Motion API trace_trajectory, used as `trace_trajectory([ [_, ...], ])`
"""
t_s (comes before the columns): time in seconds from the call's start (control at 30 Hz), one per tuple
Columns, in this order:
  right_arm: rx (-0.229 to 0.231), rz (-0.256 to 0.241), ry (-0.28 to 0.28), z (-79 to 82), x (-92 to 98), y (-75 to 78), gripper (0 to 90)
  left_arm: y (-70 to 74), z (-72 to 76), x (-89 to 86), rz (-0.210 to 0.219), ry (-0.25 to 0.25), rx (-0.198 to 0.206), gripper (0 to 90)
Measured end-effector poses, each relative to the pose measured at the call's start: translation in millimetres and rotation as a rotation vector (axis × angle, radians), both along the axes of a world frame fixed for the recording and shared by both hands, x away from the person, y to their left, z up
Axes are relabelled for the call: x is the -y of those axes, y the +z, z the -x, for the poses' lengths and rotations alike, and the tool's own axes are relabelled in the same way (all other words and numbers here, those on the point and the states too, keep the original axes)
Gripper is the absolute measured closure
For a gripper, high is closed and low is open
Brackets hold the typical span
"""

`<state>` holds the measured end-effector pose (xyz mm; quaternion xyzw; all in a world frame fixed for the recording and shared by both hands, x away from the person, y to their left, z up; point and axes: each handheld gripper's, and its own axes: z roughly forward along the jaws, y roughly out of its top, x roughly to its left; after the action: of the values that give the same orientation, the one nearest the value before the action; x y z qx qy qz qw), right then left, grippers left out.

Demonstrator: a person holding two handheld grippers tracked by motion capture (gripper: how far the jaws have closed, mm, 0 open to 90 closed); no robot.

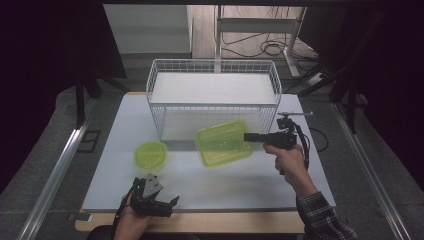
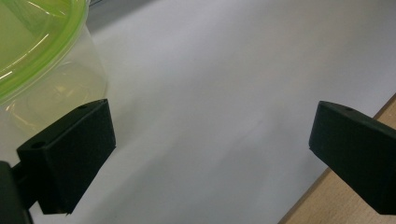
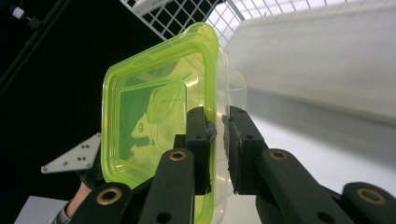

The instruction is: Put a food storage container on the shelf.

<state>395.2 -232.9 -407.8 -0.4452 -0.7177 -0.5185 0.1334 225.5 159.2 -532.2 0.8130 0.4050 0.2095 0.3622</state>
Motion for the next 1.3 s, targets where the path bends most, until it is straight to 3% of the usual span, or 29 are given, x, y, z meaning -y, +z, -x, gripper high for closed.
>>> trace_trajectory([
  [0.43, 0.052, -0.028, -0.028, -11.6, -6.9, 39.7, 79.5, 1.0, 0.6, -0.1, 0.014, -0.008, 0.003, 0.7],
  [0.8, 0.065, -0.042, -0.061, -26.9, -14.3, 61.2, 79.5, 0.5, 0.2, 0.8, 0.011, -0.017, -0.010, 1.1],
  [1.3, 0.095, -0.043, -0.149, -51.7, -21.9, 84.2, 79.5, -0.1, 0.1, 1.8, 0.000, -0.011, -0.012, 1.0],
])
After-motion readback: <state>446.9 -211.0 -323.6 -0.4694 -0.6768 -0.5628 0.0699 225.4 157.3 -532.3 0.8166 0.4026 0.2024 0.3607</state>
